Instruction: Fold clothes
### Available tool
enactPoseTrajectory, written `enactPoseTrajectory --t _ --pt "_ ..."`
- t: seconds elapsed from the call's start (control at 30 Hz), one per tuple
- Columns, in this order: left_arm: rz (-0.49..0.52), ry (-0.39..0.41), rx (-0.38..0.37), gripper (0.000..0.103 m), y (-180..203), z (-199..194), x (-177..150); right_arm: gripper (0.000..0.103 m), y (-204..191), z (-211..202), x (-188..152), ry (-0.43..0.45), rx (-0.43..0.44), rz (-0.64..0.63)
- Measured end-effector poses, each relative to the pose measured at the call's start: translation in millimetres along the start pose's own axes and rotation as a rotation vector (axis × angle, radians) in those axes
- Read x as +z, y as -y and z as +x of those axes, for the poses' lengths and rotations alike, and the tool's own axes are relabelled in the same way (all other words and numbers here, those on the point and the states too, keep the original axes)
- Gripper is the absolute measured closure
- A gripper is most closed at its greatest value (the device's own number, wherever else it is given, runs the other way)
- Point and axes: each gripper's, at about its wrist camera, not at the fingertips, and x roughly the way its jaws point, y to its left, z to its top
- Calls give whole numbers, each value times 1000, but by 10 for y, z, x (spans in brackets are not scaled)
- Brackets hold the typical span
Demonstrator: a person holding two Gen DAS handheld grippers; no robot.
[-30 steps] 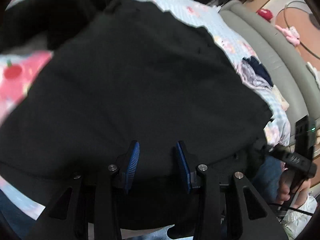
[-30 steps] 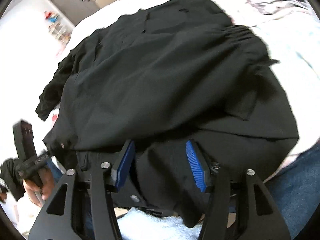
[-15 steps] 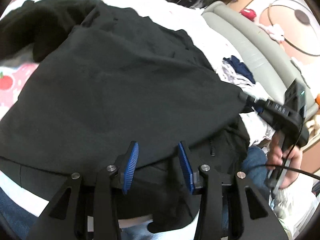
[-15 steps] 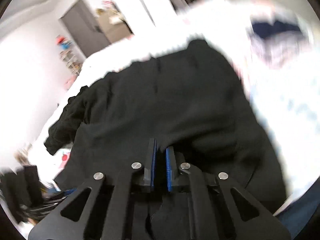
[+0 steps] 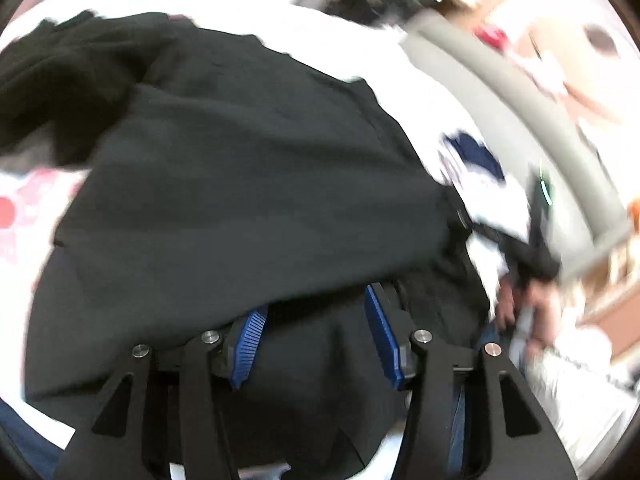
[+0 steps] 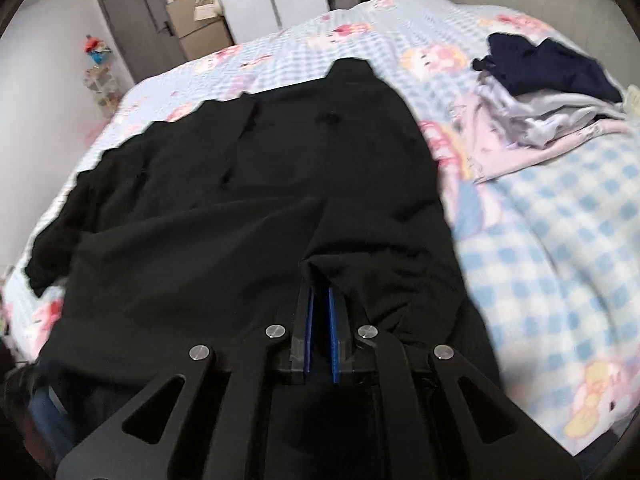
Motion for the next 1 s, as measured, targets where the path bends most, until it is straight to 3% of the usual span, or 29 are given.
enactPoseTrajectory --t 0.07,0.1,0.13,0.17,0.2,0.27,0.33,0.4,0.5,0.63,0.77,0.9,0.97,1.0 --pt "-69 -71 70 51 -260 94 21 89 43 -13 -11 8 22 32" --pt "-66 -130 93 51 -327 173 -5 77 66 -18 -17 12 33 48" --pt "-27 -163 111 51 -290 196 -3 69 88 -24 -22 16 44 64" --pt "32 -183 127 51 -196 189 15 51 111 -29 -28 20 55 80" --pt "111 -197 128 51 -33 146 61 48 133 -35 -33 24 66 96" --pt "228 -140 95 50 311 -37 221 49 178 -46 -44 33 87 128" --pt "292 -92 76 35 555 -110 363 45 213 -113 -87 43 135 181" --pt "273 -99 98 34 616 69 449 41 238 -243 -164 57 211 256" --pt "243 -148 160 37 669 328 455 41 234 -245 -223 0 253 281" --pt "213 -188 183 37 736 291 307 42 226 -242 -300 -78 308 312" --pt "148 -92 142 37 560 -158 382 41 219 -240 -377 -156 363 343" --pt "63 33 109 37 318 -563 505 33 104 -71 -472 -197 434 365" --pt "13 83 103 37 151 -651 557 33 103 35 -478 -176 390 395" --pt "-10 52 112 38 37 -531 549 34 125 115 -458 -160 359 415"
